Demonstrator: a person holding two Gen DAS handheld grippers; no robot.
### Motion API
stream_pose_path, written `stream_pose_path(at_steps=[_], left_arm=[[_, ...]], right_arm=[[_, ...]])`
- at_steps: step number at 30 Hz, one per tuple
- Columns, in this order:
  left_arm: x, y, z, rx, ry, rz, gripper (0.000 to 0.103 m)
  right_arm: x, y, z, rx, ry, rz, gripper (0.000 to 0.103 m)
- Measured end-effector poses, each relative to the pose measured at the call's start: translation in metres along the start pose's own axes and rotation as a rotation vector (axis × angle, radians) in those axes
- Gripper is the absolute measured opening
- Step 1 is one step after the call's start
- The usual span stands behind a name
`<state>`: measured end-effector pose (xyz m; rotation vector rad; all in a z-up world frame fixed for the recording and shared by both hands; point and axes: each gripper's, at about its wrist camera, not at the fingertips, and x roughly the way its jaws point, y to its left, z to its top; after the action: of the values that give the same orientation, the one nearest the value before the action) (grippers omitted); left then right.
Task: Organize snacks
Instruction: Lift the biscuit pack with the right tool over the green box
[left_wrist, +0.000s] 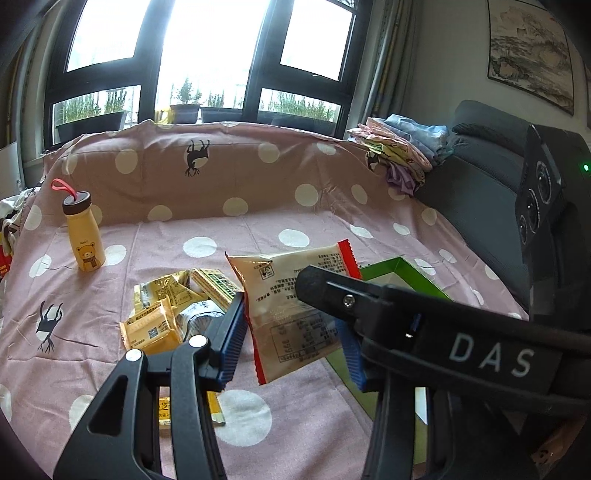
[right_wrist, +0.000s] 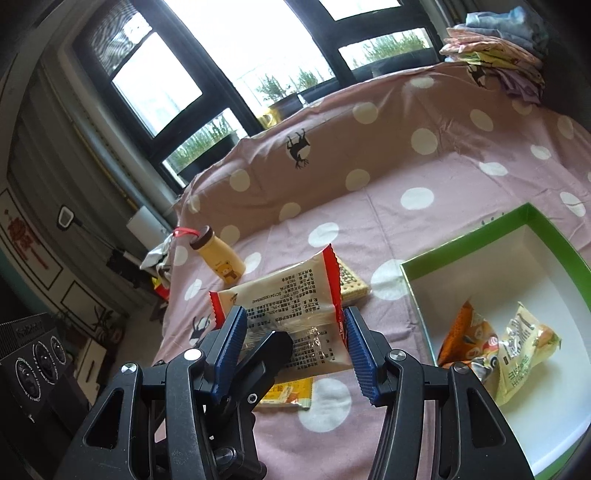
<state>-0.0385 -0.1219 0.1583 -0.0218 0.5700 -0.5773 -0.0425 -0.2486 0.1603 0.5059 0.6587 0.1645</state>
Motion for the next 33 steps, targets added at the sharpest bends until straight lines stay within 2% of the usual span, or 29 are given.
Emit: stream_pose_path(at_steps=[33], left_arm=[[0.042, -0.073, 0.004, 0.106, 0.067, -0.096, 0.046]], right_arm=[[-0.04, -0.08, 0.008, 0.197, -0.068, -0.083, 0.057]])
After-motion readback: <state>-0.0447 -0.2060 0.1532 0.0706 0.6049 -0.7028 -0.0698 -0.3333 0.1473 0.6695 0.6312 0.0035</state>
